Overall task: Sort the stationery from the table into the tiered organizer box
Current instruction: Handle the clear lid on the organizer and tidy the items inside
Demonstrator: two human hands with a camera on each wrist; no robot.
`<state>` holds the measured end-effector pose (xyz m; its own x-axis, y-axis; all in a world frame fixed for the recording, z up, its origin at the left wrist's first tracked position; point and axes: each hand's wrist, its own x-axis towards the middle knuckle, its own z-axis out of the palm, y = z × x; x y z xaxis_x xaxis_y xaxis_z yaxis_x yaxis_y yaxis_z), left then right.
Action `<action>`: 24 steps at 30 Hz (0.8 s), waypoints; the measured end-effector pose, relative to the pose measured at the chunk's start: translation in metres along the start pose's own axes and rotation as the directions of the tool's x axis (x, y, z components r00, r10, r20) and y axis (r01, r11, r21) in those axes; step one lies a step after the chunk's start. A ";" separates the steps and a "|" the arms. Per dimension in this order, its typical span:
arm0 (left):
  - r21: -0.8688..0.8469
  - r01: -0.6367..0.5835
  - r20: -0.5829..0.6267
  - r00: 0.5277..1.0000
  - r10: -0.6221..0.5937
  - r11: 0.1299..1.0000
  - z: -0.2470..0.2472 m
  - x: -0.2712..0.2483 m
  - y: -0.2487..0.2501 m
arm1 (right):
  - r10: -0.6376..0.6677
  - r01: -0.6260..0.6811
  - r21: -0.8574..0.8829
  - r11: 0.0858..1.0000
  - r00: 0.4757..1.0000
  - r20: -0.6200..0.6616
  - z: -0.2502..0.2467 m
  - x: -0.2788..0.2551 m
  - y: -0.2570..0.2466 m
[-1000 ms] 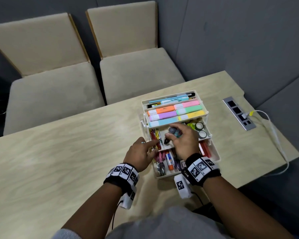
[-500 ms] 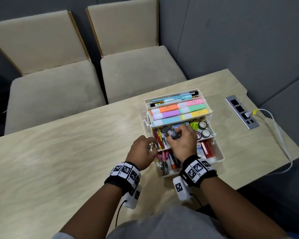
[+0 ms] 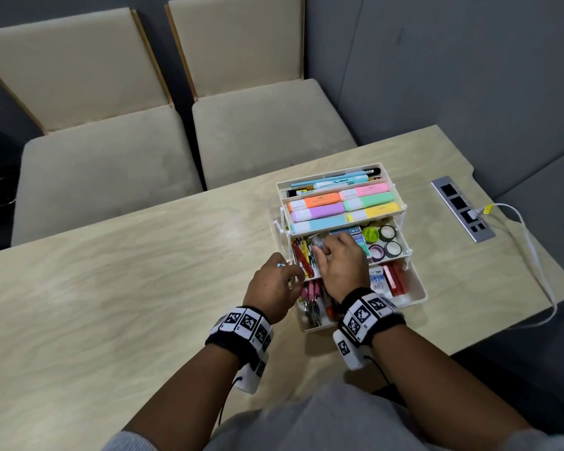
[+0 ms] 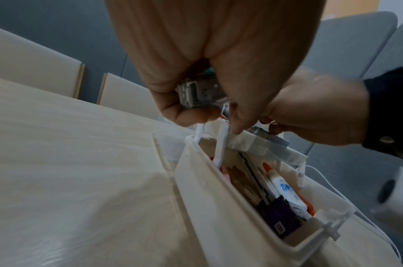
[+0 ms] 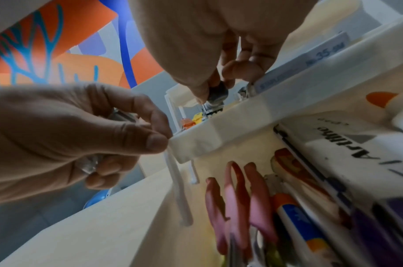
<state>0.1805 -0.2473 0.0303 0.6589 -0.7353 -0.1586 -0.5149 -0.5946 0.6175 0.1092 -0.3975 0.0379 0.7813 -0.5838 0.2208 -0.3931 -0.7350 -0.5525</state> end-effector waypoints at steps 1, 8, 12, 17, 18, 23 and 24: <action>0.002 0.005 0.005 1.000 -0.005 1.000 0.000 0.000 0.000 | 0.000 0.000 -0.011 1.000 1.000 0.013 0.002 0.003 0.000; 0.005 0.003 0.022 1.000 -0.003 1.000 -0.002 0.002 -0.001 | -0.026 0.029 0.037 0.999 0.996 -0.081 0.000 -0.010 0.000; -0.023 0.002 0.011 1.000 -0.002 1.000 -0.001 0.001 0.000 | -0.007 0.007 0.005 1.000 0.997 -0.072 0.001 -0.010 0.013; -0.025 -0.007 -0.003 1.000 0.007 1.000 -0.001 -0.001 0.001 | -0.003 0.005 -0.137 0.991 1.000 0.021 0.006 0.005 0.012; -0.019 -0.007 -0.002 1.000 0.006 1.000 -0.001 0.000 0.000 | 0.009 0.000 -0.182 0.983 0.999 0.054 0.007 0.008 0.009; -0.019 -0.013 0.003 1.000 0.013 1.000 0.000 0.002 -0.002 | 0.055 0.023 -0.325 0.945 0.972 0.227 0.008 0.014 0.001; -0.015 -0.017 0.000 1.000 0.017 1.000 0.000 0.003 -0.003 | 0.049 0.032 -0.334 0.942 0.972 0.230 0.009 0.012 0.001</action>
<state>0.1833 -0.2478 0.0281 0.6497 -0.7456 -0.1481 -0.5182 -0.5769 0.6314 0.1224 -0.4029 0.0330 0.8516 -0.5242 0.0030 -0.5076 -0.8261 -0.2448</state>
